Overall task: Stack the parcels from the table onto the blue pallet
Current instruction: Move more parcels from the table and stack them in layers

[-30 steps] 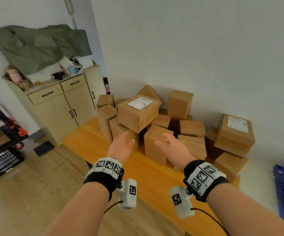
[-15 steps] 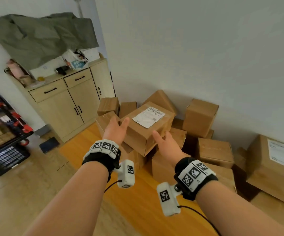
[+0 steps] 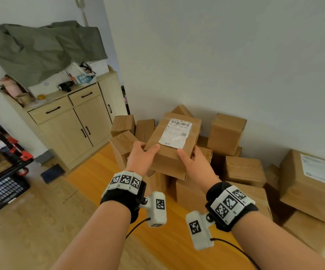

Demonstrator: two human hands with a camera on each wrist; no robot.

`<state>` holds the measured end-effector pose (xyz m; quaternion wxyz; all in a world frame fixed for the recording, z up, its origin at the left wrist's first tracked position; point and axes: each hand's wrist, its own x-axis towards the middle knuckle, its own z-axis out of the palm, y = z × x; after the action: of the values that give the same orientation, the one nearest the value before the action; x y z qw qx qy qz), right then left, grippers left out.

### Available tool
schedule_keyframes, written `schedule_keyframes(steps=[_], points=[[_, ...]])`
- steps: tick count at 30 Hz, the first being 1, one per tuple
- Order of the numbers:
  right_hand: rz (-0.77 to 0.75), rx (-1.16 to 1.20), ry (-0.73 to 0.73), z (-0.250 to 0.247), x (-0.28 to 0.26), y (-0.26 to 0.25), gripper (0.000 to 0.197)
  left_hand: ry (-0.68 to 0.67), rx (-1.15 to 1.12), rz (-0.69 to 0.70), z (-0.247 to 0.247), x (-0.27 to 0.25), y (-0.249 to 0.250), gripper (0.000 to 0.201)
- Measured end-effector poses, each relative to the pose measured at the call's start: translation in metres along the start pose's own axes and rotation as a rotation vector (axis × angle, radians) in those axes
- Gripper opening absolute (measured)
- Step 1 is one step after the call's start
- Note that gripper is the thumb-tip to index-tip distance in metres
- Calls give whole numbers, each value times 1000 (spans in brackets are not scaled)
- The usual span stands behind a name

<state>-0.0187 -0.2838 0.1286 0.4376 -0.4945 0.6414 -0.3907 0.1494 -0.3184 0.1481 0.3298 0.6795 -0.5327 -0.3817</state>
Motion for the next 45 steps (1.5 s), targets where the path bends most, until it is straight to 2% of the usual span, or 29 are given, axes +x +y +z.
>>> schedule_keyframes(steps=[4, 6, 8, 11, 12, 17, 22, 27, 29, 32, 33, 37, 43, 45], points=[[-87, 15, 89, -20, -36, -12, 66, 2, -127, 55, 4, -35, 11, 38], [-119, 34, 137, -33, -56, -16, 59, -34, -177, 93, 9, -49, 17, 41], [-107, 52, 200, -48, -77, -16, 54, -100, -211, 145, 19, -64, 24, 51], [-79, 104, 290, -72, -108, -8, 52, -215, -231, 204, 42, -87, 34, 86], [-80, 107, 317, -81, -119, -4, 52, -243, -238, 216, 50, -97, 37, 90], [-48, 113, 433, -130, -173, 17, 54, -349, -235, 276, 96, -150, 53, 65], [-50, 145, 555, -191, -224, 35, 51, -450, -189, 349, 148, -200, 83, 73], [-16, 129, 672, -268, -264, 68, 40, -538, -155, 427, 222, -251, 111, 51], [1, 134, 701, -304, -279, 87, 32, -588, -141, 443, 256, -272, 120, 51], [58, 125, 718, -360, -301, 118, 37, -669, -127, 418, 312, -304, 132, 71], [81, 115, 718, -377, -306, 128, 40, -694, -119, 420, 330, -313, 135, 70], [163, 88, 715, -430, -323, 177, 36, -753, -70, 396, 395, -346, 138, 45], [254, 82, 662, -470, -330, 235, 38, -810, -23, 306, 453, -380, 127, 37], [279, 93, 643, -478, -330, 249, 40, -829, -3, 282, 465, -387, 123, 40]])
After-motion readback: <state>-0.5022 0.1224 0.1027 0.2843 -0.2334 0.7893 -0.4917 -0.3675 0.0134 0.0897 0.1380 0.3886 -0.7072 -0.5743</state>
